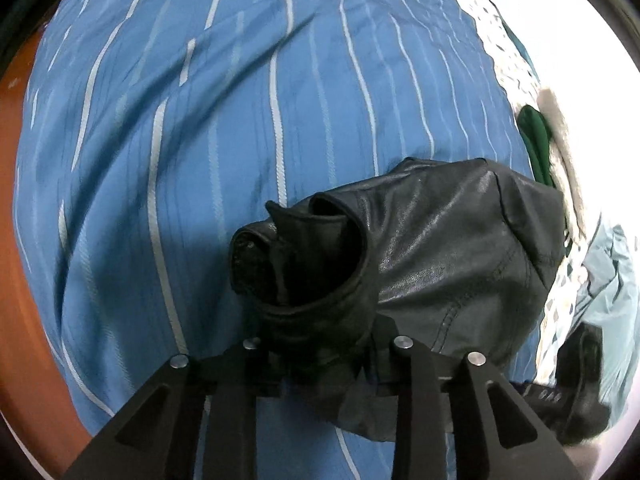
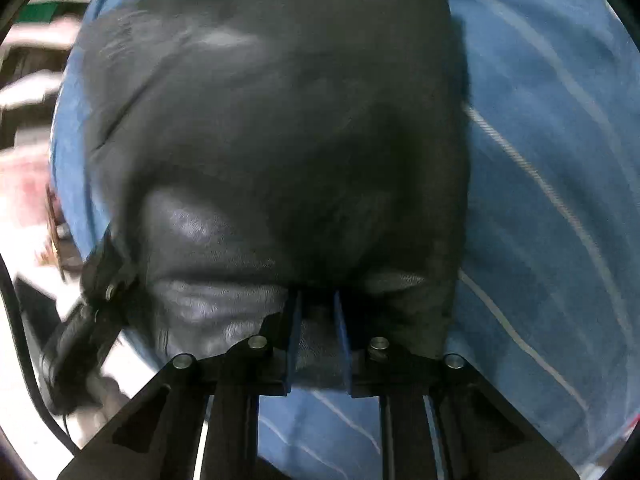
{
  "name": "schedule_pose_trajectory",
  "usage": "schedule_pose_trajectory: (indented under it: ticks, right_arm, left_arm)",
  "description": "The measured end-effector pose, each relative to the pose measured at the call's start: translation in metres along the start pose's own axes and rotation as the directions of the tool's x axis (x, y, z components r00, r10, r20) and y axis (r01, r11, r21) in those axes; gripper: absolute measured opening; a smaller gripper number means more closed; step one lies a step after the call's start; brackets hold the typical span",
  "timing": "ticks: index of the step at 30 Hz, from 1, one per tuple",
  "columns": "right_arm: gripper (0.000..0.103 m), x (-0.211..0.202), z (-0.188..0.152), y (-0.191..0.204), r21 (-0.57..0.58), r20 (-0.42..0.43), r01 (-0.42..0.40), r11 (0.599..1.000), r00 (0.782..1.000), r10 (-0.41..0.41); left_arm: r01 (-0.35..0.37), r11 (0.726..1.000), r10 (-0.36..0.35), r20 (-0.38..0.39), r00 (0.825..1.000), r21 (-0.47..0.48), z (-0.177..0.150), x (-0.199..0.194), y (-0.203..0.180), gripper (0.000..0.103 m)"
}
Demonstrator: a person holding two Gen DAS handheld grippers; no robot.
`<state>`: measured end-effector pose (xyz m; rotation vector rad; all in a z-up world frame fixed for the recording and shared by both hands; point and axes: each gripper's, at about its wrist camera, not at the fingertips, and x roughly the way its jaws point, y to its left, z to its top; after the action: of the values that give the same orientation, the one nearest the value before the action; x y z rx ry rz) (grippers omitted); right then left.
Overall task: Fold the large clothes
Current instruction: 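Grasp the folded jacket bundle with both grippers and lift it off the cover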
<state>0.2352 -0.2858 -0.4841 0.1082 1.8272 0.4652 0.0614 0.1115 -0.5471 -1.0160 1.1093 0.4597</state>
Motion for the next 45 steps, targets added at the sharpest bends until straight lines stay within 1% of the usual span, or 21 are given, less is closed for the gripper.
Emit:
schedule_pose_trajectory:
  ticks: [3,4,5,7,8,11,13,15,18,19,21,22,23,24,26,28,29,33,36,43,45]
  right_arm:
    - [0.013,-0.014,0.003,-0.010,0.059,-0.061,-0.040,0.997,0.997,0.043]
    - [0.018,-0.025,0.000,-0.011,0.074,-0.062,-0.050,0.996,0.997,0.055]
    - [0.018,-0.040,-0.003,-0.006,0.052,-0.044,-0.054,0.997,0.997,0.056]
    - [0.024,-0.071,-0.002,0.005,0.006,0.050,-0.073,0.997,0.996,0.073]
    - [0.028,-0.081,0.003,0.009,-0.006,0.090,-0.096,0.995,0.991,0.096]
    - [0.034,-0.090,0.032,0.029,-0.063,0.198,-0.123,0.990,0.971,0.133]
    - [0.034,-0.073,0.059,0.044,-0.095,0.229,-0.048,0.994,0.971,0.069]
    - [0.034,-0.041,0.084,0.054,-0.107,0.196,0.058,0.993,0.980,-0.036]
    - [0.034,-0.035,0.100,0.064,-0.108,0.171,0.098,0.989,0.982,-0.079]
    - [0.040,-0.040,0.101,0.063,-0.122,0.147,0.085,0.989,0.987,-0.067]
    - [0.057,-0.063,0.091,0.051,-0.133,0.132,-0.065,0.989,0.988,0.083]
    - [0.060,-0.081,0.080,0.035,-0.137,0.146,-0.184,0.973,0.968,0.204]
    - [0.066,-0.093,0.071,0.020,-0.126,0.164,-0.231,0.965,0.954,0.250]
    - [0.076,-0.101,0.062,0.005,-0.107,0.181,-0.248,0.963,0.947,0.264]
    - [0.077,-0.109,0.044,-0.039,-0.061,0.201,-0.275,0.960,0.938,0.282]
    - [0.077,-0.093,0.029,-0.083,0.014,0.177,-0.338,0.941,0.927,0.330]
    - [0.077,-0.083,0.027,-0.100,0.038,0.161,-0.378,0.925,0.916,0.368]
    - [0.076,-0.030,0.023,-0.136,0.092,0.096,-0.556,0.826,0.831,0.548]
    - [0.076,0.000,0.030,-0.119,0.051,0.071,-0.685,0.727,0.729,0.681]
    - [0.077,0.022,0.058,-0.067,0.006,0.036,-0.672,0.740,0.740,0.672]
    - [0.066,0.016,0.051,-0.068,-0.013,0.040,-0.670,0.742,0.741,0.670]
  left_arm:
    - [-0.024,0.999,0.024,-0.004,1.000,0.022,0.002,-0.009,-0.006,0.041]
    - [-0.031,0.999,0.031,0.005,1.000,0.042,0.001,-0.013,-0.009,0.045]
    - [-0.041,0.997,0.041,0.010,0.999,0.057,0.000,-0.015,-0.010,0.049]
    - [-0.072,0.994,0.070,0.027,0.997,0.080,-0.001,-0.016,-0.012,0.075]
    - [-0.080,0.993,0.077,0.038,0.996,0.085,-0.002,-0.015,-0.011,0.080]
    - [-0.092,0.995,0.091,0.029,0.995,0.048,0.000,-0.010,0.000,0.081]
    - [-0.073,0.997,0.072,0.033,0.997,0.019,0.001,-0.010,0.006,0.081]
    - [-0.067,0.998,0.066,0.049,0.997,0.007,0.004,-0.010,0.007,0.081]
    - [-0.056,0.998,0.058,0.055,0.997,-0.024,0.006,-0.009,0.008,0.081]
    - [-0.052,0.998,0.055,0.057,0.997,-0.042,0.006,-0.008,0.008,0.081]
    - [-0.041,0.997,0.045,0.065,0.997,-0.070,0.008,-0.005,0.005,0.081]
    - [-0.037,0.997,0.042,0.070,0.997,-0.074,0.008,-0.004,0.005,0.081]
    - [-0.037,0.997,0.043,0.075,0.996,-0.074,0.008,-0.002,0.002,0.081]
    - [-0.035,0.997,0.041,0.082,0.996,-0.072,0.008,0.000,0.001,0.079]
    - [-0.033,0.997,0.040,0.109,0.993,-0.071,0.007,0.001,-0.002,0.078]
    - [-0.029,0.996,0.041,0.143,0.989,-0.081,0.004,-0.003,0.000,0.045]
    - [-0.015,0.996,0.030,0.157,0.987,-0.091,0.005,-0.007,0.002,0.037]
    - [0.042,0.993,-0.025,0.152,0.988,-0.106,0.009,-0.009,0.007,0.028]
    - [0.037,0.997,-0.026,0.149,0.989,-0.074,0.009,-0.010,0.007,0.027]
    - [0.011,1.000,-0.007,0.167,0.986,-0.023,0.016,-0.018,0.002,0.024]
    - [0.002,1.000,-0.003,0.174,0.985,0.002,0.020,-0.024,-0.005,0.023]
